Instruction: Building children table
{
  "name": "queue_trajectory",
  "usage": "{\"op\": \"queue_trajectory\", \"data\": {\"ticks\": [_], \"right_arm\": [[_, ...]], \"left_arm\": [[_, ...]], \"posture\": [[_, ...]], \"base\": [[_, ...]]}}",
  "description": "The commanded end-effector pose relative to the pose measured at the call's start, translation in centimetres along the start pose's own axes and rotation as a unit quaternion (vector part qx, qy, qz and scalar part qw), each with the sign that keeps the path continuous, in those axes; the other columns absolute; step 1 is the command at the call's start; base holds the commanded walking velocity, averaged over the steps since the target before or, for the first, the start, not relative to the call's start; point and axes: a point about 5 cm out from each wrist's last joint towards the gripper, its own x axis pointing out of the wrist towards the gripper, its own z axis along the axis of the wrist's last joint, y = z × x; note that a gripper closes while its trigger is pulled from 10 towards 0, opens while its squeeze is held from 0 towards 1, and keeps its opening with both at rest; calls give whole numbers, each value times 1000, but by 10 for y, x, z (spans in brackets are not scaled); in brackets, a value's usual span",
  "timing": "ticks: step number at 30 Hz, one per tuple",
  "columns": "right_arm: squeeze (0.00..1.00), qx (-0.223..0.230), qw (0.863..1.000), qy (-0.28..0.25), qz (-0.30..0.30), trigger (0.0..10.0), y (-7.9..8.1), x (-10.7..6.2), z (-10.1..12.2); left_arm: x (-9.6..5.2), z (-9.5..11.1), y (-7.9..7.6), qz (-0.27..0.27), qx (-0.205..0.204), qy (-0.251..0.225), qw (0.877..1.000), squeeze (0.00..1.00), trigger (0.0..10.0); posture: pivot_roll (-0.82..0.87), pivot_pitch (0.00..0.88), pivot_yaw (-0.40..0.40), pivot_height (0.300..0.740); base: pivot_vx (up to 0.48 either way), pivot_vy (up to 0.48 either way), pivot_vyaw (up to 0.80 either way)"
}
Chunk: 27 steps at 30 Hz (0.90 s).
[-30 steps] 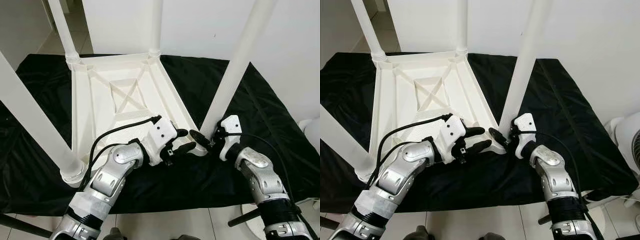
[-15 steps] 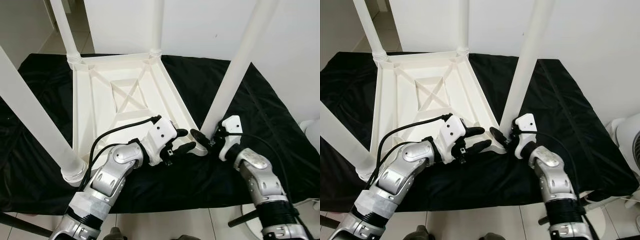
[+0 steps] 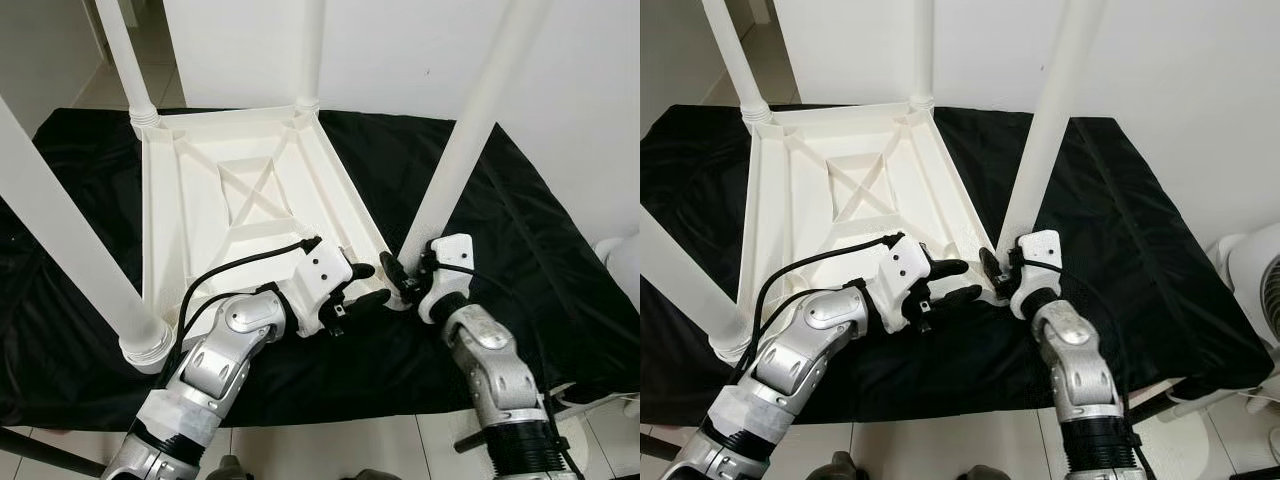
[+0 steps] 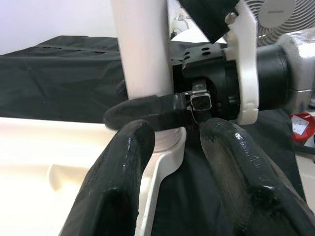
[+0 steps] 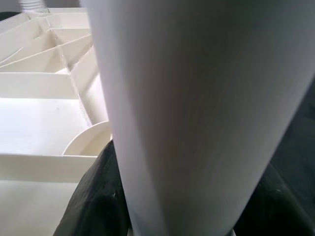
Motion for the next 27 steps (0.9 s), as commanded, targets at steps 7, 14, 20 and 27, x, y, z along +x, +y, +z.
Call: {"op": "queue_trajectory", "data": {"ticks": [7,14,20,27], "right_arm": [[0,23,990,30,-137,10000,15,-4,-14],[0,45,986,5,-158,10000,28,-1,-1],[722,42,986,8,-158,10000,29,-3,-1],[1000,40,994,-20,-97,10000,22,-13,4]], "left_arm": [[-1,-2,-2,-5,-1,2,1000,0,10000],[1,-1,-4,-3,0,0,1000,0,10000],[2,-1,-4,-4,3,-1,1000,0,10000],[0,-1,-4,1,3,-1,1000,0,10000]], "posture": [[4,0,-43,740],[9,0,-47,740],[12,0,-50,740],[15,0,-58,740]], "base": [[0,0,0],[0,0,0],[0,0,0],[0,0,0]]}}
